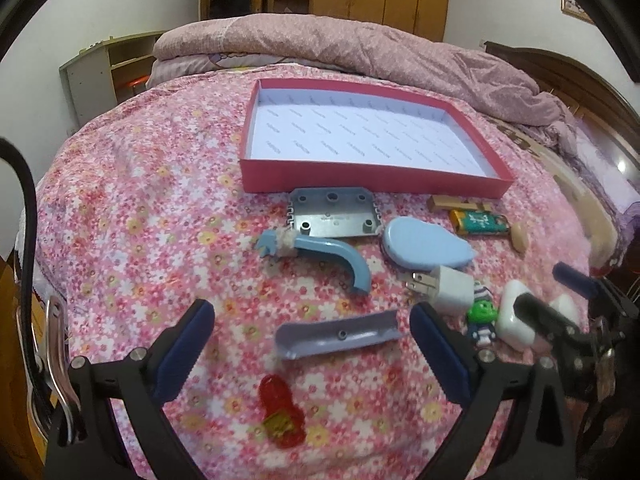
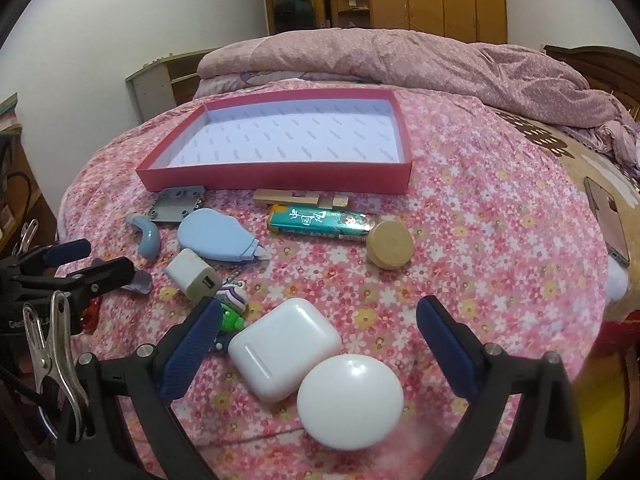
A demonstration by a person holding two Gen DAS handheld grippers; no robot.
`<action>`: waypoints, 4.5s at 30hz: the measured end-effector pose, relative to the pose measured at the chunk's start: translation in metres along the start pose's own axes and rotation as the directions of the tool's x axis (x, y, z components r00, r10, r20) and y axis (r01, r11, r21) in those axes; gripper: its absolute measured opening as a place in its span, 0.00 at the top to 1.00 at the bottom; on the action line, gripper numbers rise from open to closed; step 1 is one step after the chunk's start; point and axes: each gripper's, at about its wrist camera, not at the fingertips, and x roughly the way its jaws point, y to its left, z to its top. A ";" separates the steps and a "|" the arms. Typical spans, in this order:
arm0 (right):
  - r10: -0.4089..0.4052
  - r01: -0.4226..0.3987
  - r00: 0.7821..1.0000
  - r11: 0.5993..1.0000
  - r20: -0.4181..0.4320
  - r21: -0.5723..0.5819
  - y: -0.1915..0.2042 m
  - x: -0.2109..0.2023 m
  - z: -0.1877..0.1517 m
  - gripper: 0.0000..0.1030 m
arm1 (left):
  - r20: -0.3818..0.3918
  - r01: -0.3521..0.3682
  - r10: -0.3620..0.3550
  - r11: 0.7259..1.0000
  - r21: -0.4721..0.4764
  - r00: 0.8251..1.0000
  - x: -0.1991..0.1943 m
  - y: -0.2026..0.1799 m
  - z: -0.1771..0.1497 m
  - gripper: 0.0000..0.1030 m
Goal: Organize rigid objects
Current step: 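Move left gripper to the lavender curved handle while right gripper approaches the white jar, then close left gripper on the lavender handle while right gripper grasps the white jar, then lift and carry the lavender handle and white jar over the red tray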
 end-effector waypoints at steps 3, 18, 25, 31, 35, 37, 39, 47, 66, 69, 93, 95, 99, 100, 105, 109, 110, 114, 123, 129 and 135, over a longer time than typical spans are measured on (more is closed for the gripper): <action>0.019 -0.019 1.000 1.000 0.000 -0.013 0.003 -0.007 0.001 0.06 | -0.007 0.013 -0.013 1.000 -0.006 1.000 -0.005 0.003 -0.003 0.02; 0.070 -0.071 0.997 0.997 -0.032 -0.034 0.003 -0.023 -0.013 0.06 | -0.046 0.044 -0.047 0.997 -0.067 0.998 0.002 -0.007 -0.007 0.02; 0.062 -0.064 0.997 0.997 -0.049 -0.039 0.000 -0.024 -0.016 0.06 | -0.060 0.034 -0.033 0.999 0.009 0.998 0.015 -0.027 -0.006 0.02; 0.051 -0.053 0.996 0.998 -0.067 -0.029 -0.010 -0.024 -0.021 0.07 | -0.076 0.021 -0.022 1.000 -0.003 0.997 0.024 -0.025 -0.006 0.06; 0.052 -0.053 0.995 0.999 -0.083 -0.013 -0.015 -0.020 -0.024 0.11 | -0.068 0.017 -0.018 1.000 -0.008 0.998 0.024 -0.024 -0.005 0.09; 0.057 -0.058 0.993 0.998 -0.100 0.000 -0.017 -0.015 -0.024 0.16 | -0.062 0.010 -0.011 1.000 -0.008 0.998 0.024 -0.024 -0.006 0.14; 0.059 -0.059 0.992 0.998 -0.111 0.007 -0.018 -0.012 -0.025 0.20 | -0.055 0.002 -0.003 1.000 -0.006 0.998 0.021 -0.022 -0.006 0.22; 0.093 -0.094 0.990 0.996 -0.107 -0.007 -0.014 -0.012 -0.025 0.41 | -0.050 0.018 -0.017 1.000 0.014 0.999 0.016 -0.020 -0.009 0.26; 0.135 -0.132 0.987 0.991 -0.083 0.036 -0.024 -0.019 -0.013 0.57 | 0.001 0.034 -0.034 0.999 0.008 0.999 -0.002 -0.008 0.008 0.26; 0.135 -0.133 0.988 0.991 -0.077 0.033 -0.025 -0.020 -0.008 0.57 | 0.009 0.036 -0.036 0.999 0.011 0.999 -0.003 -0.007 0.013 0.26; 0.127 -0.127 0.992 0.990 0.005 -0.054 -0.019 -0.003 0.076 0.57 | 0.047 0.035 -0.038 0.998 0.051 0.998 0.014 -0.012 0.086 0.26; 0.127 -0.127 0.992 0.990 0.008 -0.057 -0.020 0.002 0.086 0.57 | 0.046 0.041 -0.043 0.998 0.049 0.998 0.018 -0.011 0.096 0.26; 0.135 -0.134 0.991 0.990 0.002 -0.049 -0.021 0.016 0.106 0.57 | 0.044 0.046 -0.047 0.998 0.044 0.998 0.027 -0.011 0.117 0.26; 0.143 -0.142 0.990 0.989 -0.001 -0.046 -0.022 0.021 0.112 0.57 | 0.044 0.046 -0.048 0.998 0.044 0.998 0.030 -0.012 0.121 0.26; 0.154 -0.155 0.988 0.987 -0.012 -0.050 -0.021 0.042 0.134 0.57 | 0.042 0.043 -0.045 0.998 0.044 0.998 0.048 -0.017 0.147 0.26; 0.162 -0.163 0.986 0.985 -0.025 -0.050 -0.023 0.062 0.149 0.57 | 0.025 0.045 -0.046 0.998 0.038 0.999 0.069 -0.020 0.164 0.26; 0.163 -0.164 0.986 0.985 -0.028 -0.048 -0.024 0.067 0.152 0.57 | 0.020 0.044 -0.044 0.998 0.037 0.999 0.074 -0.021 0.168 0.26; 0.166 -0.168 0.985 0.985 -0.045 -0.030 -0.031 0.092 0.167 0.57 | -0.010 0.045 -0.044 0.999 0.029 0.999 0.100 -0.022 0.183 0.26; 0.152 -0.153 0.986 0.988 -0.064 -0.014 -0.037 0.135 0.193 0.57 | -0.050 0.023 -0.022 0.999 0.027 0.999 0.145 -0.020 0.207 0.26; 0.132 -0.134 0.989 0.991 -0.062 -0.025 -0.038 0.151 0.202 0.57 | -0.087 0.019 -0.019 1.000 0.002 0.996 0.164 -0.016 0.211 0.26; 0.122 -0.124 0.989 0.992 -0.087 -0.016 -0.039 0.165 0.203 0.57 | -0.100 -0.008 0.011 0.999 0.031 0.995 0.168 -0.019 0.212 0.25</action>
